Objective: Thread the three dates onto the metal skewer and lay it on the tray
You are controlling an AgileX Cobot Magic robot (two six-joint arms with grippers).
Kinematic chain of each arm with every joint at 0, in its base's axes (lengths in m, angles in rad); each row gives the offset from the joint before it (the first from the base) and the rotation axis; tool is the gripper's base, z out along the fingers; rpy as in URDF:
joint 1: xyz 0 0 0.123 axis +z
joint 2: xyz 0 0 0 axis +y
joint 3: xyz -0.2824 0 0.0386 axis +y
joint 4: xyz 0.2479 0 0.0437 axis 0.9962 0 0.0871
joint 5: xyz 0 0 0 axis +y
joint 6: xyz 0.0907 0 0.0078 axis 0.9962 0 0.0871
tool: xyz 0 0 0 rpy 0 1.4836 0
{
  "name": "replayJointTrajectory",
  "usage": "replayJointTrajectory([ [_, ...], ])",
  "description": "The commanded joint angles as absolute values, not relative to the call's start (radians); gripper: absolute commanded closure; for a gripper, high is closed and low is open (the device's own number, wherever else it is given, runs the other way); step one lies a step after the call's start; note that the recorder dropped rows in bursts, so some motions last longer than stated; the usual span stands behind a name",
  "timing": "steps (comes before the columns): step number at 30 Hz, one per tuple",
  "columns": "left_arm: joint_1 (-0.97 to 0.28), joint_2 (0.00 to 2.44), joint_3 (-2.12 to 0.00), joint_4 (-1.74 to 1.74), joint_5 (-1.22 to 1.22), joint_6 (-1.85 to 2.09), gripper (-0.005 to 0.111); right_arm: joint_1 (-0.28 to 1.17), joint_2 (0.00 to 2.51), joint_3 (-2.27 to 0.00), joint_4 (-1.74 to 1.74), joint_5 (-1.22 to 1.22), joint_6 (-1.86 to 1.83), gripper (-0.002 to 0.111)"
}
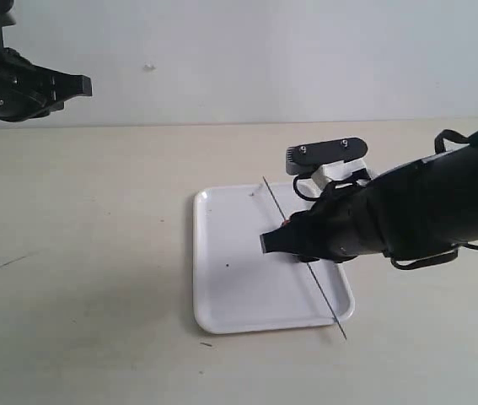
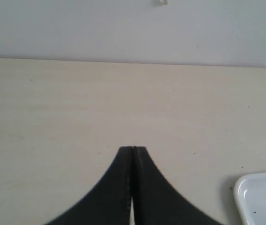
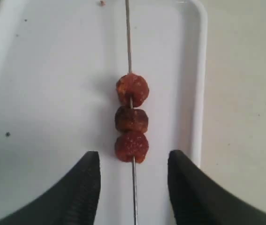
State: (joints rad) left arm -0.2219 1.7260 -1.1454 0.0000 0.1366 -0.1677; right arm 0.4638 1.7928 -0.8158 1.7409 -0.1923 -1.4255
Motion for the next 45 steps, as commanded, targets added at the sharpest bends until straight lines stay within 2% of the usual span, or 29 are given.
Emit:
replayJointTrajectory([
  [1,-0.219,1.692,-1.078,-0.028,0.069,-0.193,0.107,0.465,1.715,-0.752,1.744,-0.161,-1.437,0.069],
  [5,-0.221,1.614,-0.968,-0.028,-0.053,-0.228,0.107,0.465,1.615,-0.684,1.744,-0.218,-1.439,0.083],
  [10,-0.230,1.458,-0.858,-0.028,-0.112,-0.232,0.107,0.465,1.452,-0.608,1.699,-0.220,-1.439,0.107],
  [13,-0.261,1.337,-0.792,-0.028,-0.112,-0.223,0.107,0.465,1.360,-0.572,1.679,-0.220,-1.439,0.108],
  [18,-0.339,0.991,-0.580,-0.021,-0.120,-0.184,0.107,0.465,1.099,-0.442,1.636,-0.218,-1.439,0.108],
  [25,-0.342,0.523,-0.301,-0.021,-0.105,-0.203,0.107,0.465,0.619,-0.256,1.548,-0.216,-1.435,0.108],
  [31,-0.342,0.300,-0.156,-0.021,-0.076,-0.205,0.107,0.465,0.279,-0.177,1.522,-0.168,-1.431,0.108],
  [36,-0.342,0.170,-0.114,-0.021,-0.076,-0.205,0.107,0.465,0.129,-0.156,1.505,-0.153,-1.431,0.108],
  [45,-0.342,0.000,-0.069,-0.021,-0.008,-0.201,0.107,0.465,0.075,-0.095,1.455,-0.065,-1.454,0.108],
])
